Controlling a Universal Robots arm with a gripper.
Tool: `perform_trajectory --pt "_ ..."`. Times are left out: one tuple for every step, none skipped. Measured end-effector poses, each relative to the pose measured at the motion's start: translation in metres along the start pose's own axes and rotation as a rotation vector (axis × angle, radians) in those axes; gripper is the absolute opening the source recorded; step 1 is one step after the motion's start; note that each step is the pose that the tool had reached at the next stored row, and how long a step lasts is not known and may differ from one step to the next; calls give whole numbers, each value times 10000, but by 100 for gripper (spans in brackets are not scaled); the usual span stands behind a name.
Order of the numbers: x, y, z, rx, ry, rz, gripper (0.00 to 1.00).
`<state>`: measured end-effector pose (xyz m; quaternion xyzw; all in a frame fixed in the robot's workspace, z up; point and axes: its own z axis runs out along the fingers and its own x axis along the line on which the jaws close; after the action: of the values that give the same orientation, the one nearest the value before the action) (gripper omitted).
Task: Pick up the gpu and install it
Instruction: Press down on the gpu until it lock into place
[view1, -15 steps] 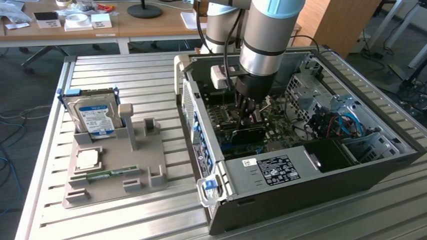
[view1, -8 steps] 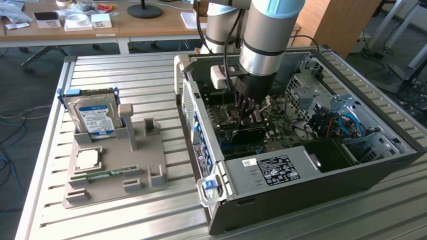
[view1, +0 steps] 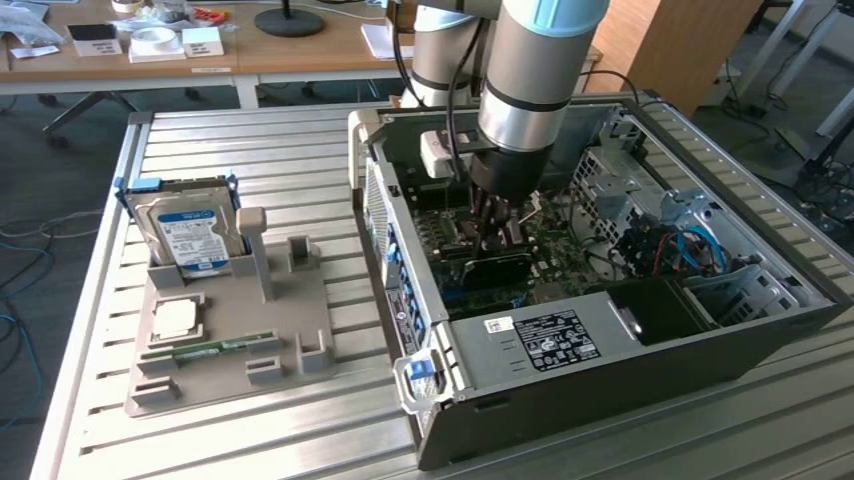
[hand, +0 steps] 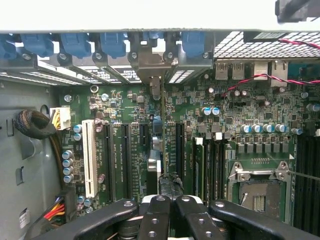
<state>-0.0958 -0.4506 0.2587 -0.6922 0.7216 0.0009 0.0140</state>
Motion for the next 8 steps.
perform_trajectory --pt "0 0 0 0 0 0 11" --pt "0 1 0 0 0 -2 11" --pt "0 2 0 1 0 -2 11" --pt "0 3 0 1 0 -2 11" --pt "0 3 0 1 0 -2 11" --pt "0 4 0 1 0 -1 11" --pt "0 4 0 1 -1 0 11" --pt "0 5 0 1 0 0 11"
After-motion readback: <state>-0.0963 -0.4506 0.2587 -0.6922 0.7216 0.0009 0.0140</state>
